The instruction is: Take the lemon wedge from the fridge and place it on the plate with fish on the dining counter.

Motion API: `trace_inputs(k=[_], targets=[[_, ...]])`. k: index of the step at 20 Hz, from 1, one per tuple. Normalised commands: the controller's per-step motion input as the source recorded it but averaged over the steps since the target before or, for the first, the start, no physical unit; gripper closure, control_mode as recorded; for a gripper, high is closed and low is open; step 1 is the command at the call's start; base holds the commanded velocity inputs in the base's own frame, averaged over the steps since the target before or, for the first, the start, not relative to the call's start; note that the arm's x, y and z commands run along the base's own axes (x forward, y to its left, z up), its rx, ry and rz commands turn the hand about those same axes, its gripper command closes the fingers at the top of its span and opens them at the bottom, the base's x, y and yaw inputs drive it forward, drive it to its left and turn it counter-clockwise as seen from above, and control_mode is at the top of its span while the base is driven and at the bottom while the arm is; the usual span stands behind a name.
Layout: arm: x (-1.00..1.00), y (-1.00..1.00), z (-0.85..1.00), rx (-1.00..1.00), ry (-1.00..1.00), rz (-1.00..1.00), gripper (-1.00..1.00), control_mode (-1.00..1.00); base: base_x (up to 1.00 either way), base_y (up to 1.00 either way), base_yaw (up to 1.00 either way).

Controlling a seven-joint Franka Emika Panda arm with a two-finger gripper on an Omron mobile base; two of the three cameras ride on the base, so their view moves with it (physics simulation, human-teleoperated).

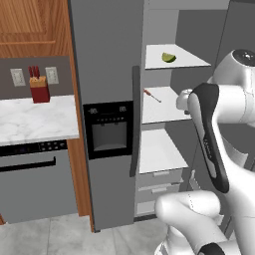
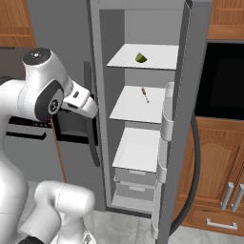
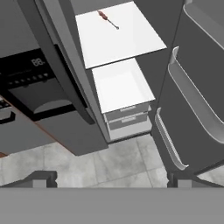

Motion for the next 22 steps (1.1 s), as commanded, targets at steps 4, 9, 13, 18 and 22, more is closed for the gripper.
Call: trace_inputs(k=[4, 9, 13, 18, 22], targets=[[0.00, -0.36, 0.00, 0.00, -0.01, 0.00, -1.00, 1.00, 0.00, -0.29, 0.00], [0.00, 0.00, 0.00, 0.00, 0.00, 0.00, -1.00, 1.00, 0.06, -0.26, 0.00], [0.00, 0.00, 0.00, 0.00, 0.00, 0.00, -1.00, 1.00, 0.55, -0.02, 0.00], [0.00, 0.00, 0.00, 0.00, 0.00, 0.00, -1.00, 1.00, 0.86, 0.00, -0.01], [0.00, 0.00, 0.00, 0.00, 0.00, 0.00, -1.00, 1.00, 0.34, -0.32, 0.01]])
